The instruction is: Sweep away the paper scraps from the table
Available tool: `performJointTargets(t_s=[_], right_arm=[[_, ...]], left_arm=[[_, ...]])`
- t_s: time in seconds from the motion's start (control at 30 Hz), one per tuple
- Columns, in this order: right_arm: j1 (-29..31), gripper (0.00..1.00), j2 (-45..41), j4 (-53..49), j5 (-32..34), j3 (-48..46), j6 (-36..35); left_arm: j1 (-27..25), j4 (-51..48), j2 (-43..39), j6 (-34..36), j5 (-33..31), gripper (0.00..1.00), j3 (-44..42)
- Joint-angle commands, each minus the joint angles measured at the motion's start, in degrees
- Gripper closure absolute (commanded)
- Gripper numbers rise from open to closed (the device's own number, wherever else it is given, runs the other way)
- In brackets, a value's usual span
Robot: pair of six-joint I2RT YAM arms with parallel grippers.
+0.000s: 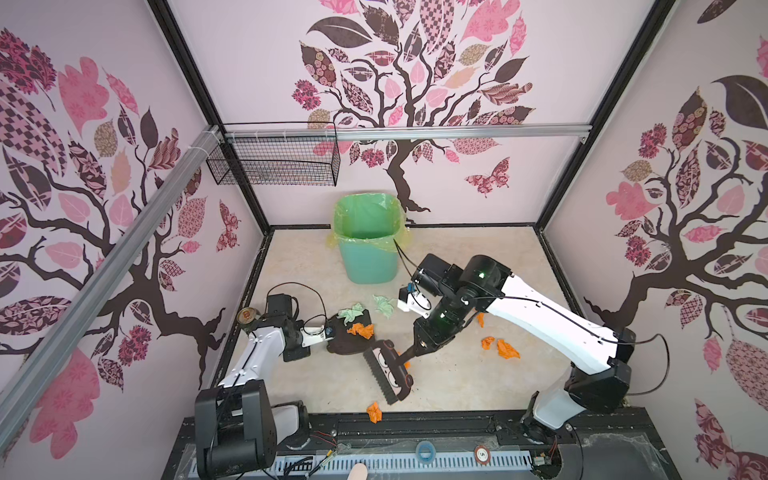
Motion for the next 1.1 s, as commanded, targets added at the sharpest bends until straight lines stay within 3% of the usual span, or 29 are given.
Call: performJointTargets(t_s=[0.0, 0.2, 0.5, 0.73, 1.07], right_arm=[[0.9, 1.0, -3.2, 8.9, -9.6, -1.9, 2.1], [1.9, 1.0, -0.8, 13.3, -12.0, -3.8, 2.8], [3.0, 1.0, 4.4, 9.8, -4.6, -3.4, 0.9], [2.9, 1.0, 7.5, 8.3, -4.3, -0.6, -0.3], [2.9, 1.0, 10.6, 3.5, 3.1, 1.6, -1.7]], left_arm=[[0.3, 0.2, 0.3, 0.4, 1.3, 1.0, 2.7], [0.4, 0.1, 0.4, 0.2, 1.2, 1.0, 2.8], [0.5, -0.3, 0.2, 0.4, 1.5, 1.0, 2.6], [0.5, -0.1, 0.5, 0.4, 1.6, 1.0, 2.4], [0.6, -0.1, 0.5, 0.5, 1.8, 1.0, 2.1]])
